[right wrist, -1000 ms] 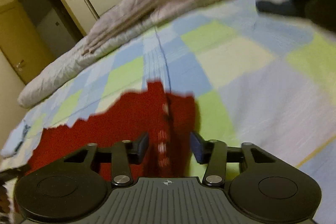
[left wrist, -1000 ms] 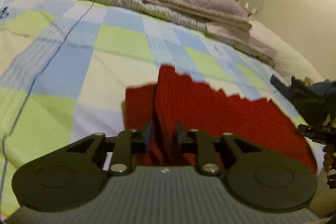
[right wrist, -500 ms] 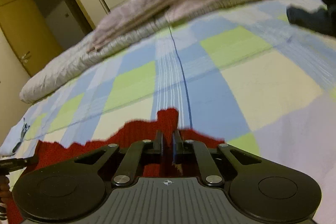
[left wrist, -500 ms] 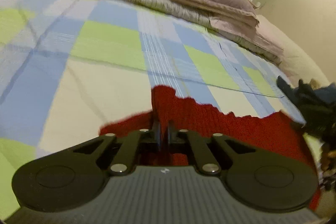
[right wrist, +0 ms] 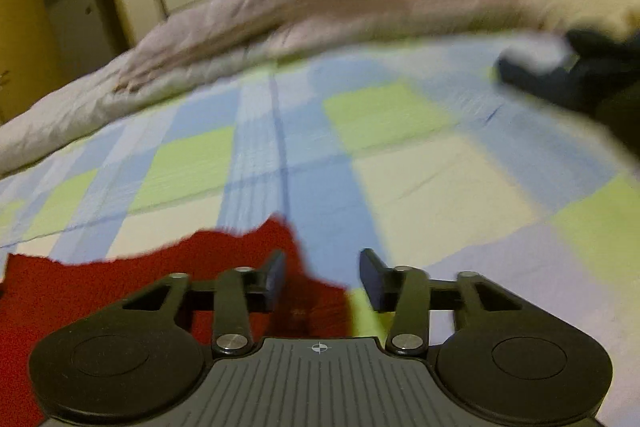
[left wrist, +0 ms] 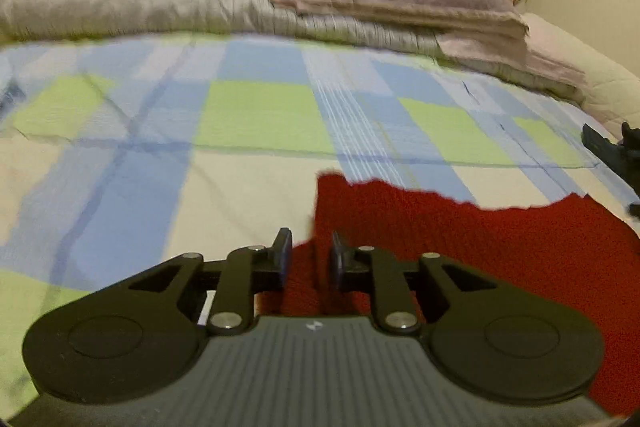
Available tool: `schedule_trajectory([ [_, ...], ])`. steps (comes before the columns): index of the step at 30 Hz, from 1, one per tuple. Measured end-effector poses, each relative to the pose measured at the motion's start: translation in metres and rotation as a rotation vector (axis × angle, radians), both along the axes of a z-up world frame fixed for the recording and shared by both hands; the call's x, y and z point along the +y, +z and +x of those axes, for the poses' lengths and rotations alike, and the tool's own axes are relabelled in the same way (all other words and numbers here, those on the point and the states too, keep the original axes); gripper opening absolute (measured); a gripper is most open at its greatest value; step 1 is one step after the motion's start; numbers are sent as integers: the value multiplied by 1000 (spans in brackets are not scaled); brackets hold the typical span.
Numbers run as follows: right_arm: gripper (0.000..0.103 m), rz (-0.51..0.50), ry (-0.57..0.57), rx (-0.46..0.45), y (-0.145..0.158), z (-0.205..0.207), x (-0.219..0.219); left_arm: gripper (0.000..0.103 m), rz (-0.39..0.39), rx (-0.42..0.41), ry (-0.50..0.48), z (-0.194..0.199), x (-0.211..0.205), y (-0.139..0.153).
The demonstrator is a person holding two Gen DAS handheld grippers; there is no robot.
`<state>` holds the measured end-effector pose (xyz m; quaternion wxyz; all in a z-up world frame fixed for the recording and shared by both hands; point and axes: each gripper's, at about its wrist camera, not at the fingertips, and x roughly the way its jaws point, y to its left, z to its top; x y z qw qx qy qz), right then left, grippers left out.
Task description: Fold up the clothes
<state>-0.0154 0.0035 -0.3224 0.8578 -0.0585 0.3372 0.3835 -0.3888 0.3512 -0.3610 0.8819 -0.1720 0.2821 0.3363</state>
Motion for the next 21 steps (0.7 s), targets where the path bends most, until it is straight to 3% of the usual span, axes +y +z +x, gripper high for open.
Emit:
schedule_trajectory([
  [2,46,-1,7,-69,20,-28,-14,17,35,-8,-5,-10,-23,17],
  [5,46,43,114,-53,30,-76,-35,17,18,-33,-75,-25,-68,32],
  [7,45,51,189,-17,23,-107,-47,17,10,-40,-131,-32,-98,32],
  [10,45,-15,243,6,1,-140,-57,20,9,29,-147,-35,-125,11],
  [12,45,-63,207,-12,-14,-148,-69,19,6,52,-109,-41,-127,-3],
  [14,45,-73,159,-12,-18,-151,-87,18,-6,15,-85,-52,-131,-3],
  [17,45,-48,112,41,-17,-154,-114,17,-28,28,-39,-60,-139,7],
  [21,46,-57,80,26,0,-173,-123,19,-62,58,24,-69,-160,26],
])
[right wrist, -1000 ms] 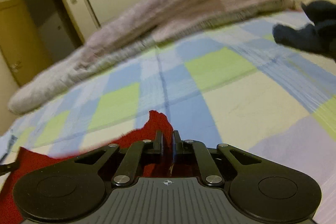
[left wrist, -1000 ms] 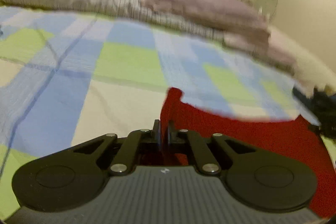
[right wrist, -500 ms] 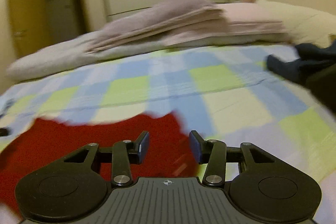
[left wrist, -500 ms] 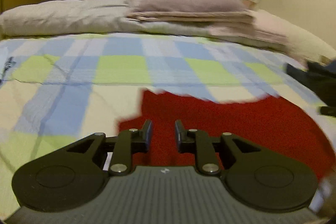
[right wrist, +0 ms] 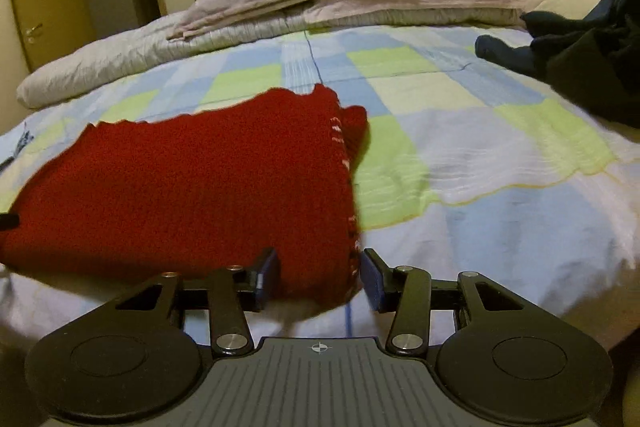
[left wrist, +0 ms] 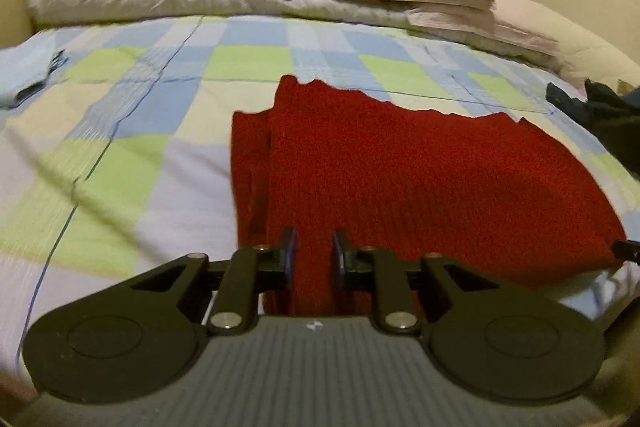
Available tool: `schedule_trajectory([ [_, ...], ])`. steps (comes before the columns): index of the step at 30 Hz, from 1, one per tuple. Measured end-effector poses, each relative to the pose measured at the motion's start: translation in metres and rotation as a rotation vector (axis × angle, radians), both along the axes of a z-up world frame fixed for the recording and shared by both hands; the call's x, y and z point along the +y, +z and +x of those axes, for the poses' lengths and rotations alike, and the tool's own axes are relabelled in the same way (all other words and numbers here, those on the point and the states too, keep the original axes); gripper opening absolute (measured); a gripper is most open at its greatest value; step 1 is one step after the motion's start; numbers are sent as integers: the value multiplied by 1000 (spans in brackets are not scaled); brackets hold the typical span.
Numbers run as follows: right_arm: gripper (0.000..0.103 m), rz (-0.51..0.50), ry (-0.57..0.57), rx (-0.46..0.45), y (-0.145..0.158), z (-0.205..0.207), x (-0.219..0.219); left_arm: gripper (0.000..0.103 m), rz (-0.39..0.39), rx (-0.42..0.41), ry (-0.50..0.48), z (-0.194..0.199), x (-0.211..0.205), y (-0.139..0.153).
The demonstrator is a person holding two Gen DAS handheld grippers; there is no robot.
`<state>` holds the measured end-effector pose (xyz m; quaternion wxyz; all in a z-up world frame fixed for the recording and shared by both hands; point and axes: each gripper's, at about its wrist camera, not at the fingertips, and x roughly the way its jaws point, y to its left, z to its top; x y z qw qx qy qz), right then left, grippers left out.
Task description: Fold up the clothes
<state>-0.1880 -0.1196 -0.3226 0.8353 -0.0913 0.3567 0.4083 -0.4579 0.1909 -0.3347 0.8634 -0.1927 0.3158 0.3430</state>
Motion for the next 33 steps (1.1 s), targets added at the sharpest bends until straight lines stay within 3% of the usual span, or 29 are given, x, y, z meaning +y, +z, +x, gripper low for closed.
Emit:
schedule_trajectory([
  [4,46,96,-33,33,21,-29,-10,35,-18,43,54,-13,-33,10],
  [14,48,54,-16,83,24,-87,-12,39,11,162,56,-33,-93,11],
  [18,65,57,-18,60,28,-101,-17,41,35,161,47,-40,-107,18],
  [33,65,55,4,43,42,-137,-30,44,79,145,22,-62,-134,34],
])
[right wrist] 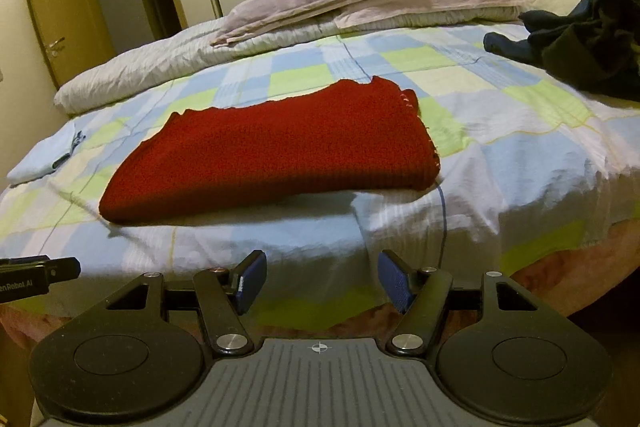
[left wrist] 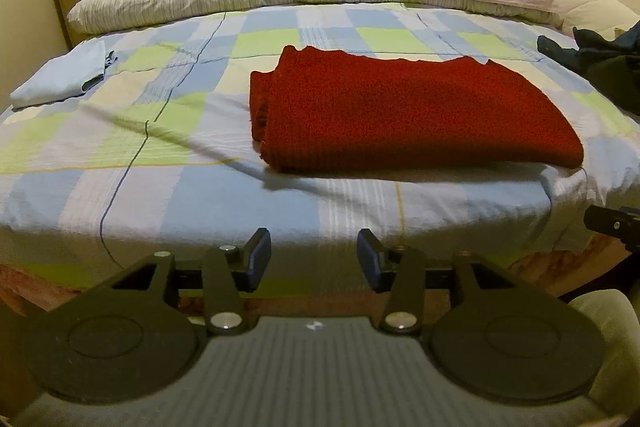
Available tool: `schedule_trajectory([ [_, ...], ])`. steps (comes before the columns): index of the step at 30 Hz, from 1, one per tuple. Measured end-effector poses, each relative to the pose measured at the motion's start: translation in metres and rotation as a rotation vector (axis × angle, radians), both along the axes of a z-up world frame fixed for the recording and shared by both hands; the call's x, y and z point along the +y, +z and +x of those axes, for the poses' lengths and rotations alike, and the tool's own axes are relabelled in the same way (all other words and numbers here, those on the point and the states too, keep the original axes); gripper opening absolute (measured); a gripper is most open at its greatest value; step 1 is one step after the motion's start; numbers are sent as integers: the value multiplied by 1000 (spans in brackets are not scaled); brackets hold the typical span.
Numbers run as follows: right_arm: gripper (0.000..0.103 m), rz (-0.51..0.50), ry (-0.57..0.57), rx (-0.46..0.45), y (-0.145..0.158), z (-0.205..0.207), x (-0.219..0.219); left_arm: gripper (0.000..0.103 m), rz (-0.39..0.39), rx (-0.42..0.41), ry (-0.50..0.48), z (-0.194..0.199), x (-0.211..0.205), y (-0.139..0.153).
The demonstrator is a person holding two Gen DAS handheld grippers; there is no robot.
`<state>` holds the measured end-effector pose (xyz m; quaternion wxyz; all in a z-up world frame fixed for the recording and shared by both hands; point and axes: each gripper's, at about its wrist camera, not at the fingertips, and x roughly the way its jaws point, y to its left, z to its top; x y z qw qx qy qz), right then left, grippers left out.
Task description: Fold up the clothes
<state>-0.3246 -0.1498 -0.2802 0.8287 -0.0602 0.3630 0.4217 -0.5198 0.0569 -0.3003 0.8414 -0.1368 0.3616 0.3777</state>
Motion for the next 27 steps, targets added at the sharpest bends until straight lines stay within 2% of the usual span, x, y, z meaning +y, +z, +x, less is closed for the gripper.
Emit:
schedule_trajectory([
  [14,65,6,-9,-1,6,-9,-6,44,8,-47,-49,-8,-9,4],
  [21,65,39,-39,-5,-5,20,-2,41,-9,-85,-55,-4,12,-6],
  [24,65,42,-63,1,-13,46,1,38,-16,-100,-55,6,30,-12],
  [27,65,69,-69,-13,-16,75,9,34,12,-97,-48,28,53,-12],
])
